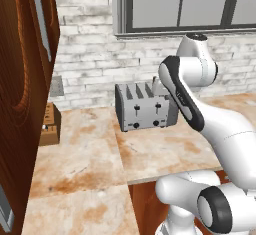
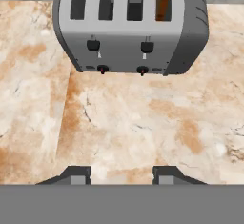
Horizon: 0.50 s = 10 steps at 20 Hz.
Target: Start the toaster. Once the lever pops up, take the bread to the plate on the dining counter.
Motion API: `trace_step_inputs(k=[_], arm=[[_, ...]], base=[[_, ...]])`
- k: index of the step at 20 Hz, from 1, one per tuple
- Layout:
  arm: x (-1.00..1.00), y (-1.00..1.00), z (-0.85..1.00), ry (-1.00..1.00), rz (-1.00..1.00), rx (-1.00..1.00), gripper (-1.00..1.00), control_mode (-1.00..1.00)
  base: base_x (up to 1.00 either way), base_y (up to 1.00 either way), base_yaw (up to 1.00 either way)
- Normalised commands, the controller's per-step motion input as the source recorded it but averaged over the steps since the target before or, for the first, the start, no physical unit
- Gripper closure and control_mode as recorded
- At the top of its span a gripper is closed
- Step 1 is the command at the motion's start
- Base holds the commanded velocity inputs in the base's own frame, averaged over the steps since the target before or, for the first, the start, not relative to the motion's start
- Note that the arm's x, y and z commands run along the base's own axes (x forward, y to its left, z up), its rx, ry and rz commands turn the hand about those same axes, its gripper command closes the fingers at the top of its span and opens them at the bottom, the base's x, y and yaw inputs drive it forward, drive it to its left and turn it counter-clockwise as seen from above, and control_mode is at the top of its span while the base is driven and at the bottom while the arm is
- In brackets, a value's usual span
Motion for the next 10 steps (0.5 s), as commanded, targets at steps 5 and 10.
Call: trace_step_inputs(k=[5,10], arm=[[0.03,0.01,-0.13,-0.01,0.0,0.0,-1.0,-1.0],[0.02,0.0,-0.36,-0.08,0.0,0.0,-1.0,-1.0]], base=[[0.0,0.0,0.0],[0.0,0.0,0.0]])
